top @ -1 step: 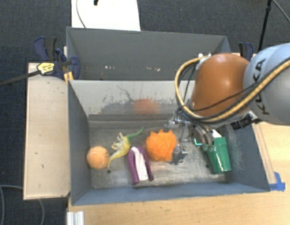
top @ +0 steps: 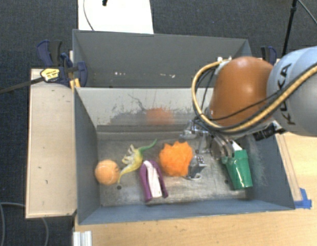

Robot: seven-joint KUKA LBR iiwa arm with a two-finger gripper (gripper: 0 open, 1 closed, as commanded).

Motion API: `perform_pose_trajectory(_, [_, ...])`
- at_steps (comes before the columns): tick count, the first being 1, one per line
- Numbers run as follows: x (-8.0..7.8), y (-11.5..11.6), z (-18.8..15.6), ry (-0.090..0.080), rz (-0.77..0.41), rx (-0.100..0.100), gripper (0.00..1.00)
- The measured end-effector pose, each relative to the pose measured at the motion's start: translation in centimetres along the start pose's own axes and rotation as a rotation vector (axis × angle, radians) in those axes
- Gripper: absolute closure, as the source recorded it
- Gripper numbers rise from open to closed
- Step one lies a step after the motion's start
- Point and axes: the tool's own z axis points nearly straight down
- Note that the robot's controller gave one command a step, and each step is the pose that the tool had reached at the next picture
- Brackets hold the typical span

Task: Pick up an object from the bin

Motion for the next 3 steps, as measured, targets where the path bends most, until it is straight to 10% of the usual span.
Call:
perform_pose_trajectory(1, [1.0,2.1,5.3,-0.006,0.047,-0.001,0.0])
perform_pose_trajectory(2, [-4.0,0.7,11.7,-0.012,0.06,-0.003,0.0])
perform_pose_trajectory(3, [-0.5,0.4,12.7,-0.012,0.063,-0.002,1.0])
